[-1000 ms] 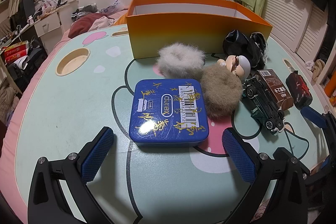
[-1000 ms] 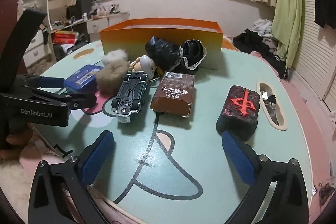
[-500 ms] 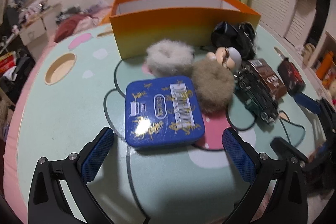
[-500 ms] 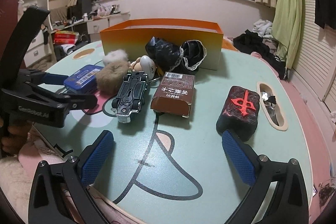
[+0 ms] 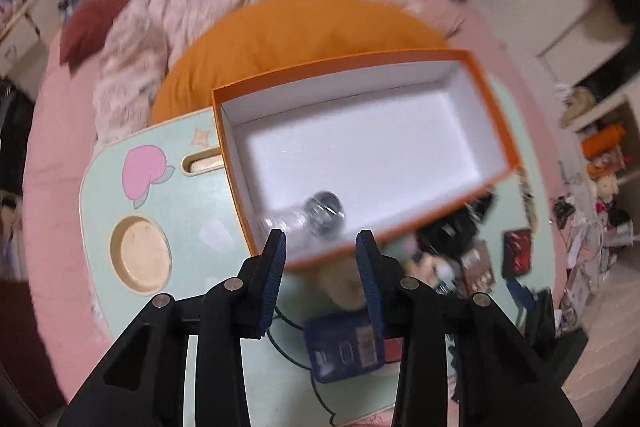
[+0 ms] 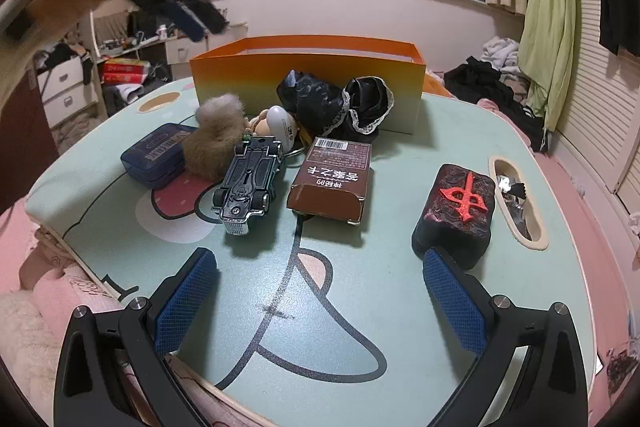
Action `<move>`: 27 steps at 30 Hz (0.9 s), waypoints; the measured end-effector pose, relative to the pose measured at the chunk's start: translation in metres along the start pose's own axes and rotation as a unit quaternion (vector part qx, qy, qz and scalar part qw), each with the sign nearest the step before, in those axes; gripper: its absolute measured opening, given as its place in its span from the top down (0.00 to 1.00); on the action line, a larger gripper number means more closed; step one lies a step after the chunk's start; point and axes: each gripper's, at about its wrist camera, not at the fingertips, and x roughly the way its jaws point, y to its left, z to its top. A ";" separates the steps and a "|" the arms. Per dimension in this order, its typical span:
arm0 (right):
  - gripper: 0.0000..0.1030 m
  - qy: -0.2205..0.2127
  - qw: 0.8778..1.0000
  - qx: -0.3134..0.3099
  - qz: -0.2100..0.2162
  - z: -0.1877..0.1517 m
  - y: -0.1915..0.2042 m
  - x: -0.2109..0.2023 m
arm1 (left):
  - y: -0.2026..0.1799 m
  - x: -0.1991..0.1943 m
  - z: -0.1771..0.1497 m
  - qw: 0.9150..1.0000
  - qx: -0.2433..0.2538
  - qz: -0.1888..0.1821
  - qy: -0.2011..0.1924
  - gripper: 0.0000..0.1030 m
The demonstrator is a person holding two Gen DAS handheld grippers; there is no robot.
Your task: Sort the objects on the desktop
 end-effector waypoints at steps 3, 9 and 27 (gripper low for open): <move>0.00 0.000 1.000 0.000 0.000 0.000 0.000 0.000 | -0.005 0.022 0.017 0.999 0.009 0.020 0.038 0.63; 0.00 0.000 1.000 0.000 0.000 0.000 0.001 -0.001 | -0.017 0.058 0.026 0.995 0.015 0.025 0.096 0.63; 0.00 0.000 1.000 0.000 0.001 0.000 0.000 -0.002 | -0.022 -0.018 0.014 0.998 0.032 -0.038 -0.047 0.75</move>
